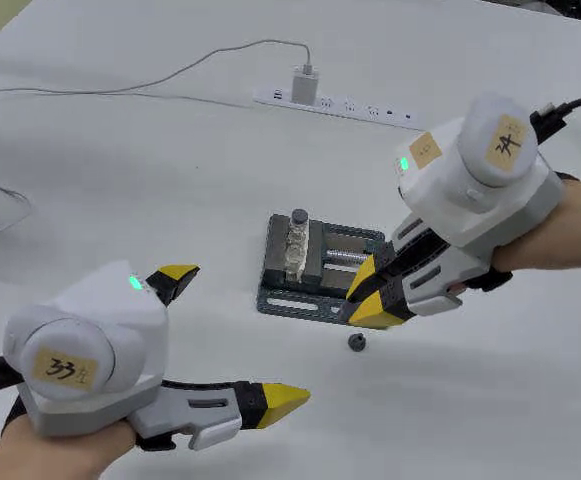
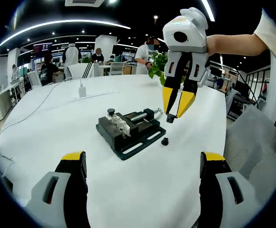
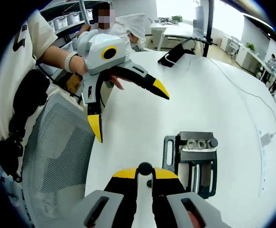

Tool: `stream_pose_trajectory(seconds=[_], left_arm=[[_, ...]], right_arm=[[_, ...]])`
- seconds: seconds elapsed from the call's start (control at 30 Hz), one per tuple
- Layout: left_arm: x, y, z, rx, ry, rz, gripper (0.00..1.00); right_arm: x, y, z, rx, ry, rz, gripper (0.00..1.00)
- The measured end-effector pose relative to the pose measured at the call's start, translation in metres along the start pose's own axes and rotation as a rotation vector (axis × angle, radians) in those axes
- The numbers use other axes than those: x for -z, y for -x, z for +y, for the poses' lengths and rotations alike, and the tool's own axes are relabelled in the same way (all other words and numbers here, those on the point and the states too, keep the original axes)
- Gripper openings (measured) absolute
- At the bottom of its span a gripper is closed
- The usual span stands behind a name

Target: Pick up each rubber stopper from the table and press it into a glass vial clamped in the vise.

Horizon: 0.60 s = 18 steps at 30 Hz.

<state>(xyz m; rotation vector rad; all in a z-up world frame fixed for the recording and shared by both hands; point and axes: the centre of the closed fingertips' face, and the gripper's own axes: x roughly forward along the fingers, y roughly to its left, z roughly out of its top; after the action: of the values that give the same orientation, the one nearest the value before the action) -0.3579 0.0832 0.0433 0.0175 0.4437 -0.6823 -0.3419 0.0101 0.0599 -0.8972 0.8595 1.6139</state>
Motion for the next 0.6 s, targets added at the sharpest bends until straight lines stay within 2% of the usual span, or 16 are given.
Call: stream_pose_trajectory(seconds=[0.23, 0.43, 0.6], left_arm=[[0.001, 0.0, 0.002, -0.002, -0.002, 0.003, 0.99], [0.002, 0.0, 0.006, -0.008, 0.001, 0.001, 0.97], [0.003, 0.001, 0.009, -0.013, 0.0, 0.006, 0.96]], right_arm=[[0.0, 0.009, -0.025, 0.026, 0.089, 0.068, 0.06], [-0.008, 0.016, -0.043, 0.033, 0.144, 0.106, 0.06], [-0.009, 0.017, -0.053, 0.021, 0.245, 0.168, 0.06]])
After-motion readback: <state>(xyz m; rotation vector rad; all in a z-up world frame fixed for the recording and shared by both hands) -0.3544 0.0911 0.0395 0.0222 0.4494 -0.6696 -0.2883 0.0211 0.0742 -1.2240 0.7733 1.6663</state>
